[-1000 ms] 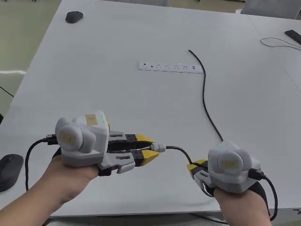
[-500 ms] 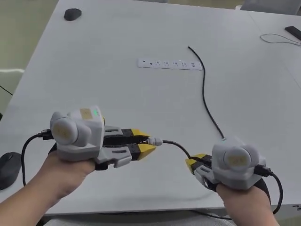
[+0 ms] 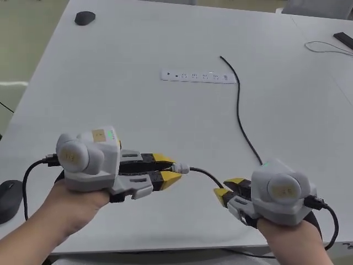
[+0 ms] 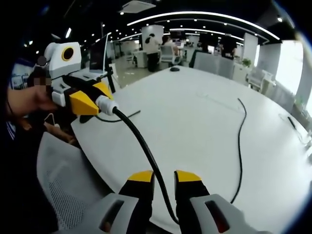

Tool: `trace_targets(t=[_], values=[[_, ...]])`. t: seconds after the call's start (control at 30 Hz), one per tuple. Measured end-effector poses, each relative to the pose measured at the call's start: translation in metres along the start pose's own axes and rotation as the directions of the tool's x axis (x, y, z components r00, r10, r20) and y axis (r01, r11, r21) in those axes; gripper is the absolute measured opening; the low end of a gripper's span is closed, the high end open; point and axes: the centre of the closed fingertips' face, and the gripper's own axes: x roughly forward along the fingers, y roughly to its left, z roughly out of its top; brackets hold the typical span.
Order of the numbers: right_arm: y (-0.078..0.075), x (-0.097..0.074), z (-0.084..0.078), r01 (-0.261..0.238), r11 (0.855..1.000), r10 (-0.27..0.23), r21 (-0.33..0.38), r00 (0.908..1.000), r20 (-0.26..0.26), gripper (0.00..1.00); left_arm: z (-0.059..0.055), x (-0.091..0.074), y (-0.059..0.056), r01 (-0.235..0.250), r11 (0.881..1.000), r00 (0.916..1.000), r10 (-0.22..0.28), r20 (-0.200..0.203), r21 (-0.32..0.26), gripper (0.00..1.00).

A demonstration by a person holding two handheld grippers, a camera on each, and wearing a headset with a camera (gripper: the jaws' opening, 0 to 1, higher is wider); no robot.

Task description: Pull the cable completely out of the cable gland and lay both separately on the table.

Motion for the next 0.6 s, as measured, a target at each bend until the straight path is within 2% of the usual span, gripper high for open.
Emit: trace_targets(t=[0.17, 0.23, 0.3, 0.37, 0.4, 0.53, 0.6], values=[[0.005, -0.007, 0.021, -0.005, 0.993, 0.009, -0.119, 0.9995, 0.031, 0.15, 0.0, 0.001, -0.001, 0.005, 1.0, 1.0, -0.005, 0.0, -0.006, 0.15], [0.013, -0.008, 0.033, -0.021, 0.981, 0.03, -0.195, 0.9987, 0.041, 0.17, -0.002, 0.002, -0.002, 0.008, 1.0, 0.9999, -0.008, -0.01, 0.001, 0.15], [0.023, -0.009, 0.042, -0.046, 0.97, 0.06, -0.237, 0.9967, 0.054, 0.17, -0.003, 0.003, -0.003, 0.011, 1.0, 0.9998, -0.011, -0.013, 0.001, 0.15], [0.028, -0.008, 0.047, -0.048, 0.96, 0.063, -0.276, 0.9968, 0.049, 0.17, -0.003, 0.003, -0.003, 0.014, 1.0, 0.9998, -0.014, -0.013, -0.001, 0.15], [0.031, -0.006, 0.049, -0.053, 0.948, 0.07, -0.314, 0.9967, 0.042, 0.16, -0.003, 0.004, -0.003, 0.015, 1.0, 0.9998, -0.015, -0.013, 0.0, 0.15], [0.043, -0.002, 0.053, -0.066, 0.922, 0.084, -0.381, 0.9959, 0.031, 0.14, -0.004, 0.005, -0.004, 0.02, 1.0, 0.9997, -0.02, -0.017, 0.0, 0.15], [0.048, 0.0, 0.055, -0.069, 0.915, 0.088, -0.397, 0.9957, 0.03, 0.13, -0.005, 0.006, -0.004, 0.021, 1.0, 0.9995, -0.021, -0.022, 0.005, 0.15]])
